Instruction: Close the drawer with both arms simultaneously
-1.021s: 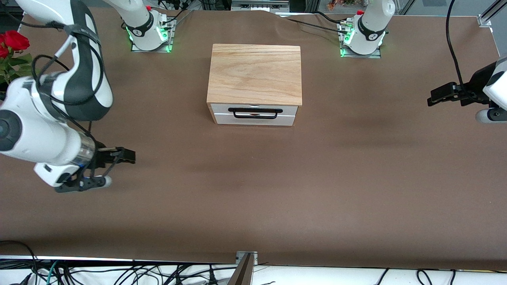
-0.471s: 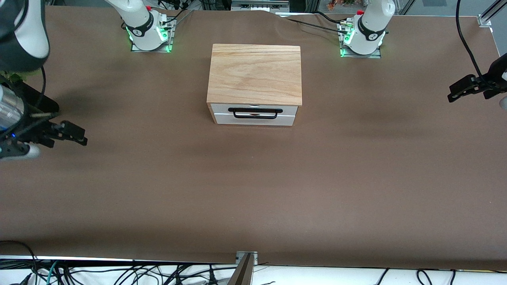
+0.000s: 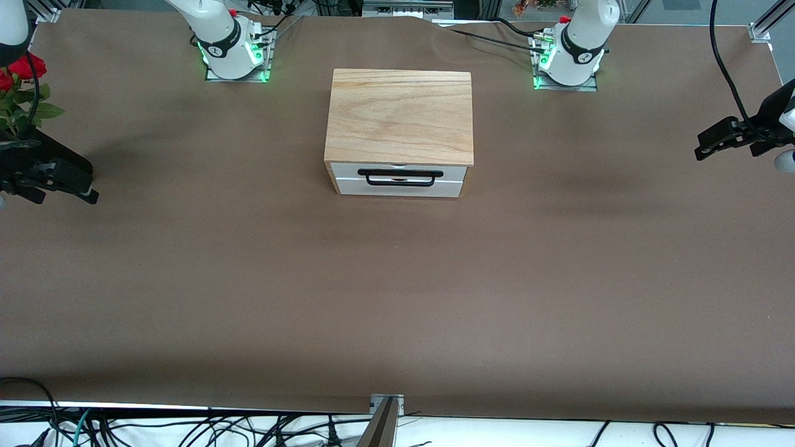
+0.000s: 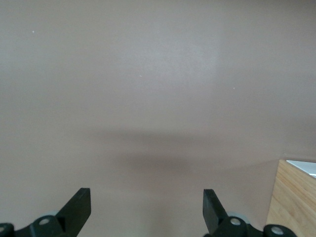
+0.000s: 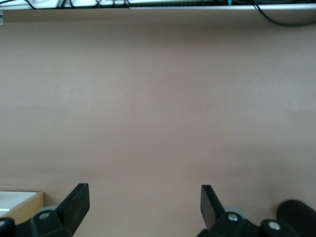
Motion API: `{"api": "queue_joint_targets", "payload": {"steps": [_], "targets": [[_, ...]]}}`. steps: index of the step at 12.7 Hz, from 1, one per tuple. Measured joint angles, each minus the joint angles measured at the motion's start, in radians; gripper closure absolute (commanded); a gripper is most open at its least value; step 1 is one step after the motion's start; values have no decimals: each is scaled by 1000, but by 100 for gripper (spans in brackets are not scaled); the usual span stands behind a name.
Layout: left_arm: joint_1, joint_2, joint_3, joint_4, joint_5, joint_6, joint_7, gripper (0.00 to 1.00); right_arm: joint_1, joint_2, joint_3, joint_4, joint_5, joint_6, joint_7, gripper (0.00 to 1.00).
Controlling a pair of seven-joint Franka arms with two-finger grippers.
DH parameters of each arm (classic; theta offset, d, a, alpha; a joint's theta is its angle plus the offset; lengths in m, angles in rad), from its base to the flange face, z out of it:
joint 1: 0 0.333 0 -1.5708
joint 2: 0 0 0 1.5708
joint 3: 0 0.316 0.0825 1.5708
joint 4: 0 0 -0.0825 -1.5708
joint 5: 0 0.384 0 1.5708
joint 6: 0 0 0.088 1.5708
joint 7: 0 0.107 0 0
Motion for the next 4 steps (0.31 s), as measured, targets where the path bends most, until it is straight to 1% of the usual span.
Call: {"api": "queue_joint_targets", "payload": {"steps": [2,4], "targets": [[0,0,0,0,-34,8,0,0,-10,-15,0,-26,-1,-7,-1,0],[0,0,3,0,-41,17,0,0,-9,-15,6,-26,-9,-30,-1,0]]}}
